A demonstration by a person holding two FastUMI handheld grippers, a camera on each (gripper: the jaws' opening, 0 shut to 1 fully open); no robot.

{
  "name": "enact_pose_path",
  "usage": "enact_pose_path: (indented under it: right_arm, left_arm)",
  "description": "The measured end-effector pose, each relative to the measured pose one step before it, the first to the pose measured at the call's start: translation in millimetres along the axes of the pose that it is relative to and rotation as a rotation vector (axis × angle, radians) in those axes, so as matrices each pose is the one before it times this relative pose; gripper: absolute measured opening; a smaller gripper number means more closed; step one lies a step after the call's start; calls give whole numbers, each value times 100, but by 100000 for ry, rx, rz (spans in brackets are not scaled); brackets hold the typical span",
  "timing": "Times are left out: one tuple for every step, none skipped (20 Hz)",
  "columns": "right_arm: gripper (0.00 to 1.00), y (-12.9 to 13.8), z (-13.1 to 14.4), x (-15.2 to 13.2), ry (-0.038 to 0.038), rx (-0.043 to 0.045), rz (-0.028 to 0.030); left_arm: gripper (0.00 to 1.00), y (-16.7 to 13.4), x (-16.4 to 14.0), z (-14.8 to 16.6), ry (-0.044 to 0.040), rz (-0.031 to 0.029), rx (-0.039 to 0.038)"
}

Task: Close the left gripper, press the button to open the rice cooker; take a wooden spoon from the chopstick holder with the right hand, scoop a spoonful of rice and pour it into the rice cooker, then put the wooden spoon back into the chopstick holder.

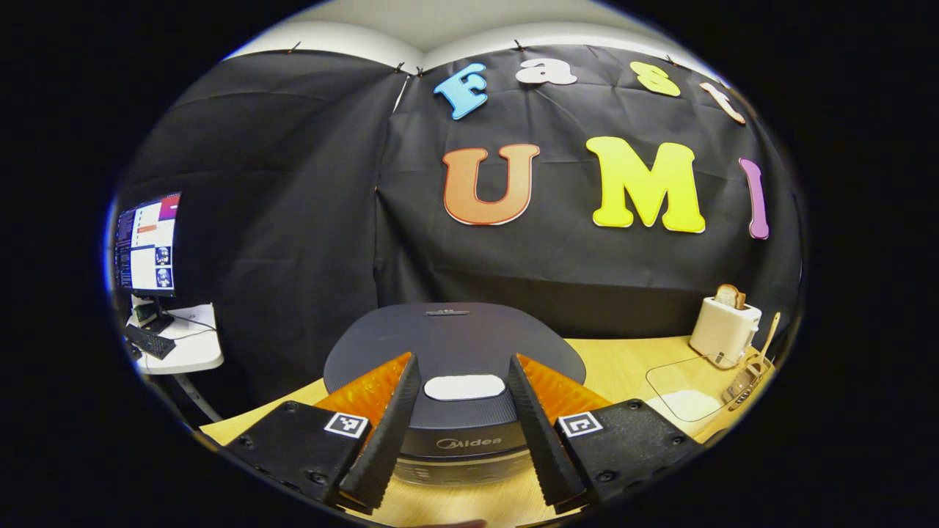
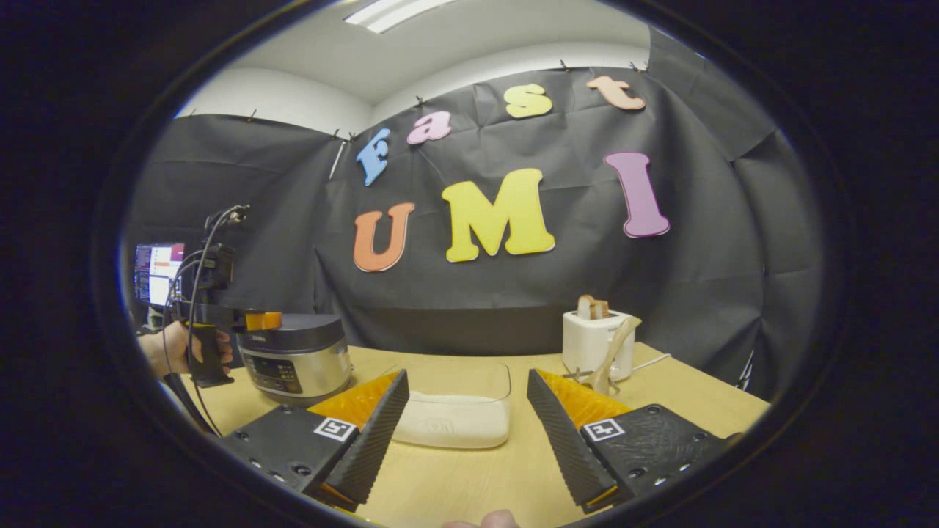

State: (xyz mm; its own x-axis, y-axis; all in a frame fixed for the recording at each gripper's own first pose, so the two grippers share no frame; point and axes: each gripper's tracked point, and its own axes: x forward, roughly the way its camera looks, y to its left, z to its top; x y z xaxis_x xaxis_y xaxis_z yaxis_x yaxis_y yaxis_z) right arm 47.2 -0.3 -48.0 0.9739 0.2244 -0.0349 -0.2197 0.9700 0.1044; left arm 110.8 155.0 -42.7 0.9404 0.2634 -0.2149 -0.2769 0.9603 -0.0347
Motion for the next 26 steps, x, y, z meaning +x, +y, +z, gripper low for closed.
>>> enact_pose_path:
  right_arm:
    - [96, -138, 217, -95, -433, 19, -854]
    - [96, -119, 255, -83, -631, -7, -821]
    - [96, -29, 208, 57, -610, 78, -644]
    - [96, 12, 241, -80, -561, -440, -353]
    - [96, -141, 294, -193, -1077, -844, -908]
    - [93, -273, 345, -70, -1143, -665, -1118]
    - [93, -95, 318, -173, -946, -110, -673]
    - [93, -44, 325, -210, -883, 45, -476]
    - [93, -171, 278, -205, -727, -182, -765]
    - [95, -373, 348, -174, -660, -430, -1269]
    - [95, -552, 410, -165, -980, -523, -2050]
    - [95, -457, 615, -151, -1227, 28, -1668]
    - [92, -179, 391, -153, -838, 762, -970]
    - [95, -197, 275, -212, -199, 762, -803]
    - [95, -277, -59, -121, 659, 605, -1202]
    - [95, -262, 38, -275, 535, 503, -1084]
    - [95, -158, 54, -376, 789, 399, -1042]
    - [92, -118, -144, -371, 1301, -150, -650]
    - [95, -5, -292, -456, 1601, 281, -277]
    - [96, 61, 27, -483, 75, 136, 43]
    - [96, 51, 353, -426, -1173, -578, -23]
    - [95, 58, 396, -309, -1758, -1067, -159]
    - [95, 31, 425, -356, -2893, -1245, -561]
    - [96, -98, 305, -173, -1720, -1568, -1237]
    - [99, 205, 18, -333, -1223, -898, -448]
    - [96, 404, 175, -249, -808, -134, 192]
  left_arm:
    - [79, 51, -52, -32, 182, 119, 944]
    - [78, -218, -62, -31, 800, -528, 499]
    - [83, -579, 84, 110, 1238, -1480, -28]
    - [88, -344, -146, 170, 1438, -765, -499]
    - [100, -352, -343, 62, 1534, -949, -1837]
    - [100, -623, -671, 549, -340, -1294, -1975]
    - [100, -524, -564, 731, -1747, -770, -759]
    - [100, -581, -622, 1019, -3099, -494, 937]
    - [100, -461, -672, 746, -2216, -351, 1693]
    - [94, -639, -802, 718, -2143, -737, 1884]
    - [100, -797, -983, 624, -1608, -1158, 1799]
    - [100, -960, -943, 372, -1168, -1593, 1261]
    - [100, -1152, -1160, 231, -1401, -1793, 458]
    - [100, -1011, -994, 213, -1774, -1872, 377]
    - [100, -1188, -1226, 161, -2482, -1752, 149]
    - [94, -870, -978, -83, -1883, -1335, 158]
    - [100, -812, -984, -420, -1084, -784, 31]
    - [100, -728, -815, -595, -414, -412, -118]
    - [100, -1082, -807, -902, 965, -1840, -880]
    - [100, -1220, -694, -1037, 1599, -2479, -1474]
    - [100, -798, -570, -773, 1302, -1881, -383]
    - [94, -332, -563, -195, 32, -1000, 614]
    - [94, -88, -405, 287, -1515, -299, 823]
    - [100, -155, -320, 269, -493, -978, 572]
    - [100, -251, -329, 383, -1143, -1392, -85]
    - [100, -34, -391, 346, -1392, -915, -137]
